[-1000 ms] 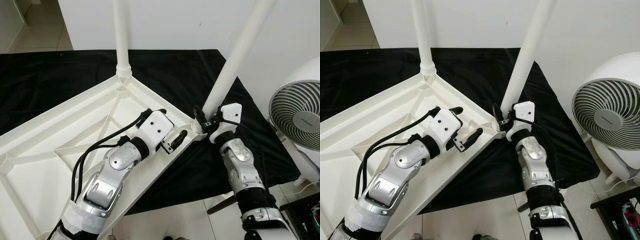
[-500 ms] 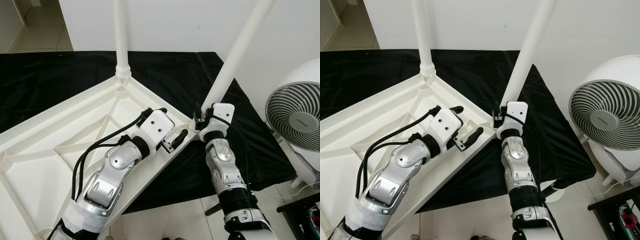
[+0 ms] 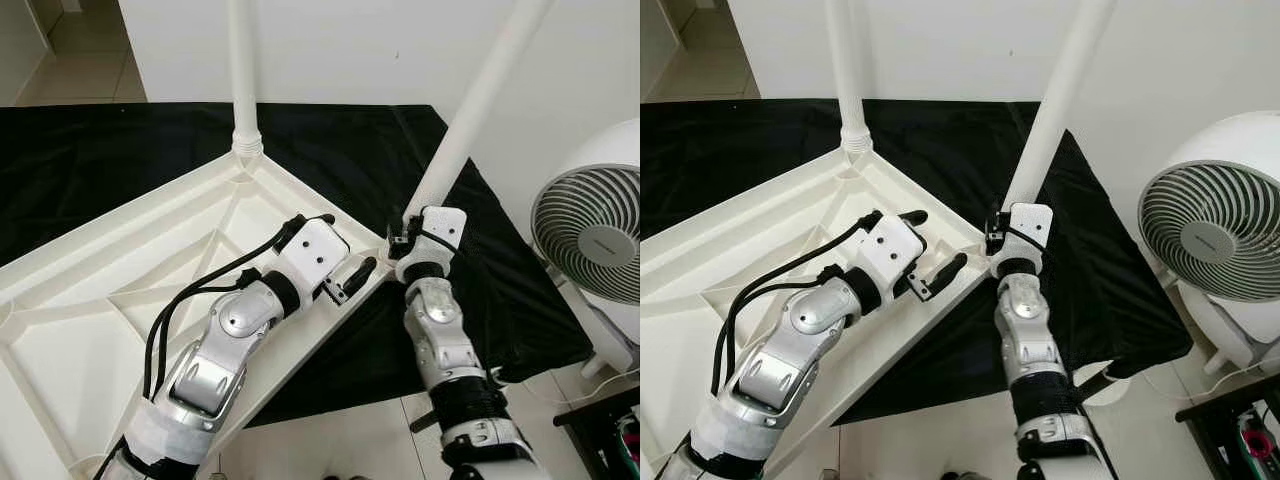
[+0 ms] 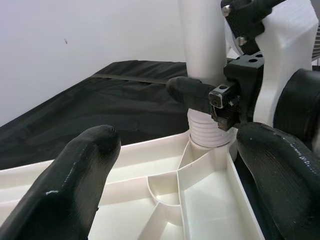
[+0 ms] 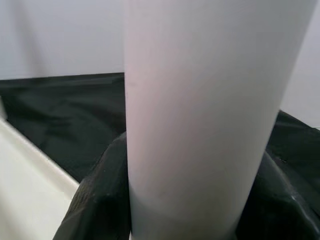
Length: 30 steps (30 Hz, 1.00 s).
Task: Building children table
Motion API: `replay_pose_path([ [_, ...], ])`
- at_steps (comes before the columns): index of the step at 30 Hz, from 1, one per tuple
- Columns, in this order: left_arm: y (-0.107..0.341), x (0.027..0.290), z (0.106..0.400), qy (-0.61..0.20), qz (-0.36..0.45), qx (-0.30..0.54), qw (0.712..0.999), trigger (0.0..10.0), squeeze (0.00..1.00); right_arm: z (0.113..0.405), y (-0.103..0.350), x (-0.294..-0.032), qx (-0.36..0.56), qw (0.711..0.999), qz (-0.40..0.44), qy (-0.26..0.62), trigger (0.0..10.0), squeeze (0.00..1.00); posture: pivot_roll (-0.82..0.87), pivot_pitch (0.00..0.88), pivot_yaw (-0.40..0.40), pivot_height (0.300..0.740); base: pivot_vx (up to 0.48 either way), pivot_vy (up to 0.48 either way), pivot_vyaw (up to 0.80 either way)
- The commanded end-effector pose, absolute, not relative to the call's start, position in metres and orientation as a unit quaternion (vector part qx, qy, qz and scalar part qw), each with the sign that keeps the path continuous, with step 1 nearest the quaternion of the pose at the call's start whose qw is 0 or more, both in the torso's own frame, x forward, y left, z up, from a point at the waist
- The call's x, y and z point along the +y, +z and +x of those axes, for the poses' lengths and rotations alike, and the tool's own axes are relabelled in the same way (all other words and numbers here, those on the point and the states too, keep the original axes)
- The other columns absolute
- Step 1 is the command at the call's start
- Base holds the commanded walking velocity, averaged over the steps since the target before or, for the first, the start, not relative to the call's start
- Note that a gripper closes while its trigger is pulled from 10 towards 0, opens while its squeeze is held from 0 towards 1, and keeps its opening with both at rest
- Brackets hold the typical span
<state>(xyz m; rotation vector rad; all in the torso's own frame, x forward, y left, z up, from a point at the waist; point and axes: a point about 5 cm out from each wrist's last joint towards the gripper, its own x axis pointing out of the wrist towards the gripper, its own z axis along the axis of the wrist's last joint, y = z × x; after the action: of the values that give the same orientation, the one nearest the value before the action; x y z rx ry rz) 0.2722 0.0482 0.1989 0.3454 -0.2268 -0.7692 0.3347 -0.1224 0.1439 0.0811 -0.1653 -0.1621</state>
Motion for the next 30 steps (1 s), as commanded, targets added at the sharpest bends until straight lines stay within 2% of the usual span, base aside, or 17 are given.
replay_pose_path([
  [1, 0.198, 0.045, 0.271, -0.372, 0.171, -0.113, 0.905, 10.0, 0.0, 0.322, 0.095, -0.119, 0.034, 0.994, 0.032, -0.102, 10.0, 0.0, 0.18, 0.072, -0.06, 0.74, 0.0, 0.0, 0.0],
  [16, 0.197, 0.045, 0.27, -0.371, 0.173, -0.114, 0.905, 10.0, 0.0, 0.322, 0.093, -0.119, 0.041, 0.993, 0.033, -0.107, 10.0, 0.0, 0.18, 0.057, -0.069, 0.74, 0.0, 0.0, 0.0],
  [23, 0.197, 0.045, 0.27, -0.373, 0.172, -0.115, 0.905, 10.0, 0.0, 0.318, 0.091, -0.135, 0.048, 0.98, 0.042, -0.186, 10.0, 0.0, 0.18, 0.052, -0.072, 0.74, 0.0, 0.0, 0.0],
  [30, 0.197, 0.045, 0.27, -0.372, 0.171, -0.115, 0.905, 10.0, 0.0, 0.319, 0.09, -0.134, 0.046, 0.981, 0.035, -0.185, 10.0, 0.0, 0.19, 0.053, -0.074, 0.74, 0.0, 0.0, 0.0],
])
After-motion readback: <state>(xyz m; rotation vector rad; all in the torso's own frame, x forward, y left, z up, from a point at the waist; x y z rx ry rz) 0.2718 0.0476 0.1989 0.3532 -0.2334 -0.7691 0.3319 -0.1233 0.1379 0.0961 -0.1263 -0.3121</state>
